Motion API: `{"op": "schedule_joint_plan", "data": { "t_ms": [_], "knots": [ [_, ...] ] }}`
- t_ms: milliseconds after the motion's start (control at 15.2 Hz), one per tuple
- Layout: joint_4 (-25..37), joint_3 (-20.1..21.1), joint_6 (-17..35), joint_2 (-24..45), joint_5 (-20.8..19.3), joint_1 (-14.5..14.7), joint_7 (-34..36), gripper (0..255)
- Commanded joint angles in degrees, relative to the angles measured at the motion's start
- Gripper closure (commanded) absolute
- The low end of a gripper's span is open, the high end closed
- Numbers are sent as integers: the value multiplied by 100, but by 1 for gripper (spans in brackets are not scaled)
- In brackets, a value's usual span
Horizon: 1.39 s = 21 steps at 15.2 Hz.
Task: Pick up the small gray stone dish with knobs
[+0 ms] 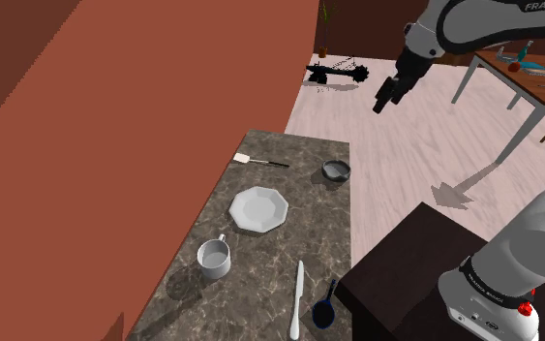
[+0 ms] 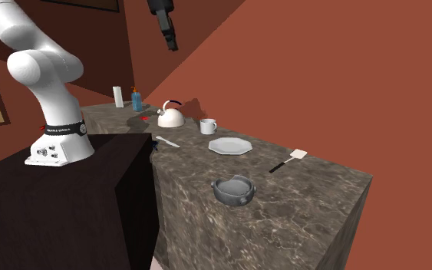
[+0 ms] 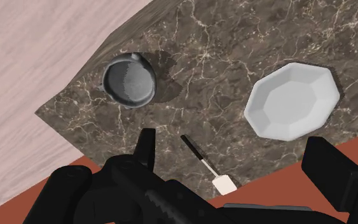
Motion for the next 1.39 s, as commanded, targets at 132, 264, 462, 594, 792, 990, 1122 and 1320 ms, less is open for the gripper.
{"op": "schedule_joint_plan", "data": {
  "t_ms": [132,264,462,594,792,990,1122,1320],
  "knots": [
    [-120,-93,717,668,-12,-104,80,0],
    [-123,-146,1038,1024,-9,-152,111,0],
    [-78,-229,1499,1589,13,-214,149,0],
    [-15,-287,1789,1982,42,-251,166,0],
    [127,-371,2193,2590,116,-303,174,0],
    [325,-451,2554,3214,232,-353,158,0],
    [487,-495,2769,3636,333,-391,133,0],
    [774,-534,3049,4275,513,-469,79,0]
  ]
}}
